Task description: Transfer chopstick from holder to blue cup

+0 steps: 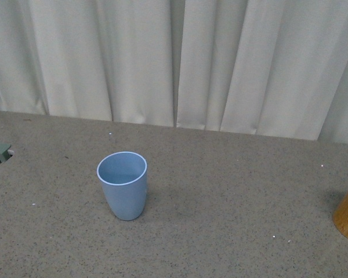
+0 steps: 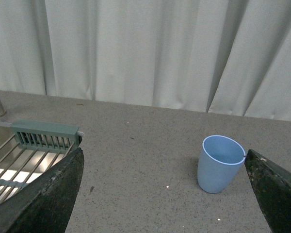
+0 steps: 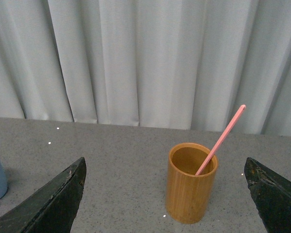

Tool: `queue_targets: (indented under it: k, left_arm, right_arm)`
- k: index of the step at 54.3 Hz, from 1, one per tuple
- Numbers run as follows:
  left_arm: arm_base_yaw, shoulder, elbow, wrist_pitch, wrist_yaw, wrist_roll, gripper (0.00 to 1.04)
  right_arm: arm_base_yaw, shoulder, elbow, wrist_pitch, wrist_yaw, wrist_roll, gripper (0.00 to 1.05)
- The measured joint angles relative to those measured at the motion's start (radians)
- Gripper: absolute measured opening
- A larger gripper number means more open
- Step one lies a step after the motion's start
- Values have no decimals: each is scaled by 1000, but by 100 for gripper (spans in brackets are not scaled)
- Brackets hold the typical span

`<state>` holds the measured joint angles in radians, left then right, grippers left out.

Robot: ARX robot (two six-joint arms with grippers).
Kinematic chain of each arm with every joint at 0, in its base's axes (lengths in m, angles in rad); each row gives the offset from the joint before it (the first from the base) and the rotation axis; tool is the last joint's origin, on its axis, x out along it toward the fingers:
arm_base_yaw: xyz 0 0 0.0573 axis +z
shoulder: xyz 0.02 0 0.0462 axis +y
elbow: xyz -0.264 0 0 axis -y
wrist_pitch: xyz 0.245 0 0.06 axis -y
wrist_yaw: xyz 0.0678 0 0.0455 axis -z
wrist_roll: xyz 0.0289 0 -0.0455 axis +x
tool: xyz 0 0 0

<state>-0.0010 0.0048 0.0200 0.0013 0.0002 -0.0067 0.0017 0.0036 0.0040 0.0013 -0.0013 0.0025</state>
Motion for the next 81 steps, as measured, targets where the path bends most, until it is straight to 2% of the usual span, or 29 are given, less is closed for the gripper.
queue_targets:
  k: [13,19,23,28,34,38,41,50,54,68,81]
  left_arm:
    - [-2,2,1,-3,-9,-5,98]
    - [-8,56,15,-88,-107,-206,98]
    - [-6,89,15,-76,-133,-373,98]
    - [-47,124,15,-35,-193,-475,98]
    - [-150,219,15,72,-281,-555,98]
    - [-189,309,15,148,-295,-587,98]
    - [-214,420,15,259,-319,-613,98]
    - [-233,904,79,642,-334,-631,98]
    - [-221,1051,135,708,-328,-628,98]
    - [-194,1386,311,662,-311,-622,98]
    - [-241,1509,395,629,-291,-600,98]
  right_arm:
    - [0,0,0,0,0,0,95]
    - [0,0,0,0,0,0,95]
    - [0,0,0,0,0,0,95]
    - [0,0,0,0,0,0,95]
    - [0,0,0,0,0,0,95]
    - [0,0,0,0,0,0,95]
    - [0,0,0,0,0,0,95]
    - [0,0,0,0,0,0,95]
    - [0,0,0,0,0,0,95]
    - [0,0,0,0,0,0,95]
    - [0,0,0,0,0,0,95]
